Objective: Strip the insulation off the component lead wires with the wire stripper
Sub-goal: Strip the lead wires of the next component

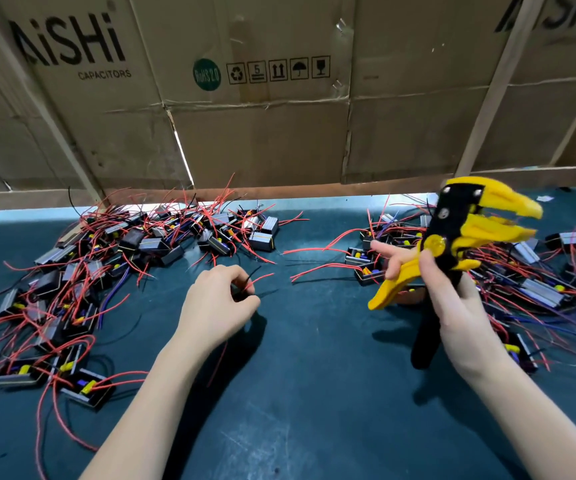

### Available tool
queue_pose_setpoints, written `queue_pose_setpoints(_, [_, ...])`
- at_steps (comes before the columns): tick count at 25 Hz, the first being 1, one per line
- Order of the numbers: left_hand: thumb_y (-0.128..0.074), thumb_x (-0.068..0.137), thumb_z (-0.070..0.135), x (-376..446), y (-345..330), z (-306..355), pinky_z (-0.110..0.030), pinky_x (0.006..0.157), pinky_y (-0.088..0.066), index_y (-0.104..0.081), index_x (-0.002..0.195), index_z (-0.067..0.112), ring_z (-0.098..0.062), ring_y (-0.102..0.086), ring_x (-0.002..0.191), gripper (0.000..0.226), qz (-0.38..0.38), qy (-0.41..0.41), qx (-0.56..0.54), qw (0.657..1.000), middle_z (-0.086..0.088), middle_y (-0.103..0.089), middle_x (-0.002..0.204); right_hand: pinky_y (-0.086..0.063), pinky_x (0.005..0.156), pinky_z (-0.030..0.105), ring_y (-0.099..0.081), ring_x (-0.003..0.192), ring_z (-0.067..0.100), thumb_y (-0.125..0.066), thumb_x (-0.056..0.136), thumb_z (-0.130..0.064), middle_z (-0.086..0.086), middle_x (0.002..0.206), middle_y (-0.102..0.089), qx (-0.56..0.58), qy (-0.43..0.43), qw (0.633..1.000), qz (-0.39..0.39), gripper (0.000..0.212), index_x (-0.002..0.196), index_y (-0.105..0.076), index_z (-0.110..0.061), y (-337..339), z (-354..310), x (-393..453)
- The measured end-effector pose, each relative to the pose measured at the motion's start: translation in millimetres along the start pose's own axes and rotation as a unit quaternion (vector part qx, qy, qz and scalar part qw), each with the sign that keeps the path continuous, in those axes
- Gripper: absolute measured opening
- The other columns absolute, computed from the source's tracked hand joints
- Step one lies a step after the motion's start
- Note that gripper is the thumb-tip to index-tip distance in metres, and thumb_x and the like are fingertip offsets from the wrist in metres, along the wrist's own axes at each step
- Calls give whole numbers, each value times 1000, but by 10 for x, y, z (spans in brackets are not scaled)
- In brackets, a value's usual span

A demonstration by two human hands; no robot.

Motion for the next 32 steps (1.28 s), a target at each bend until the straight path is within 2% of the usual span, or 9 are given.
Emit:
queue_pose_setpoints(3, [-70, 77, 23, -11, -8, 10, -39, 83, -50, -64, 73, 22, -21, -61, 85, 7, 14, -17, -3, 1000, 5, -67, 79, -44, 98, 34, -54, 125, 24, -54, 89, -49, 14, 110, -65, -53, 32, 998, -27, 54, 82, -61, 5, 5, 42, -4])
queue_pose_setpoints(6, [-69, 84, 27, -13, -21, 8, -37, 80, -50, -66, 74, 18, -21, -63, 82, 15, 35, -21, -19, 999, 2, -69, 74, -43, 94, 24, -54, 123, 21, -56, 90, -46, 15, 110, -64, -61, 51, 995, -67, 51, 79, -62, 4, -29, 2, -25])
queue_pose_setpoints(9, [-66, 88, 23, -9, -12, 7, -35, 81, -49, -68, 77, 16, -19, -64, 85, 13, 46, -18, -33, 998, 4, -70, 76, -43, 92, 19, -63, 99, 24, -51, 91, -42, 10, 112, -67, -45, 27, 991, -125, 47, 80, -61, 3, -76, -12, -64])
queue_pose_setpoints(12, [-66, 88, 21, -13, -13, 13, -32, 80, -48, -68, 77, 17, -17, -64, 84, 12, 46, -22, -36, 998, 6, -70, 75, -44, 92, 22, -63, 94, 28, -47, 95, -36, 3, 107, -71, -62, -21, 983, -172, 39, 82, -62, -2, -97, 22, -84])
queue_pose_setpoints(17, [-67, 88, 21, -10, -16, 1, -29, 77, -46, -67, 75, 19, -14, -64, 81, 13, 55, -36, -37, 997, 8, -69, 73, -50, 90, 42, -64, 89, 26, -51, 91, -39, 6, 99, -71, -99, -66, 971, -207, 28, 82, -67, -19, -157, 124, -112])
queue_pose_setpoints(20, [-68, 88, 18, 0, -6, -3, -11, 69, -40, -68, 76, 22, -4, -63, 78, 12, 57, -46, -50, 996, 12, -68, 72, -51, 89, 47, -64, 90, 28, -54, 89, -48, 5, 99, -71, -106, -90, 966, -219, 25, 84, -69, -29, -178, 110, -109])
queue_pose_setpoints(25, [-70, 87, 16, -1, -26, 20, -3, 61, -36, -71, 76, 21, 11, -57, 73, 12, 50, -52, -73, 995, 15, -68, 71, -48, 88, 39, -67, 93, 22, -59, 81, -55, 7, 101, -73, -77, -150, 939, -298, 46, 100, -64, -13, -155, 71, -108])
queue_pose_setpoints(29, [-71, 87, 16, -21, -42, 57, -4, 57, -36, -75, 77, 19, 12, -54, 65, 11, 55, -57, -97, 992, 15, -68, 71, -48, 80, 32, -64, 82, 25, -65, 72, -58, 10, 80, -65, -43, -218, 937, -269, 53, 86, -63, -7, -169, 116, -111])
queue_pose_setpoints(32, [-70, 88, 19, -32, -32, 74, -10, 55, -38, -76, 76, 24, 4, -54, 55, 14, 10, -64, -140, 988, 15, -69, 66, -47, 69, 32, -55, 69, 25, -76, 67, -49, 10, 73, -55, 11, -269, 946, -182, 44, 74, -60, -9, -167, 140, -69])
Point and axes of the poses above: each hand's wrist, its own x-axis towards the middle knuckle, its own y-axis out of the back of the hand, z = x × y, the point moved 1 cm from there along x, towards the middle knuckle
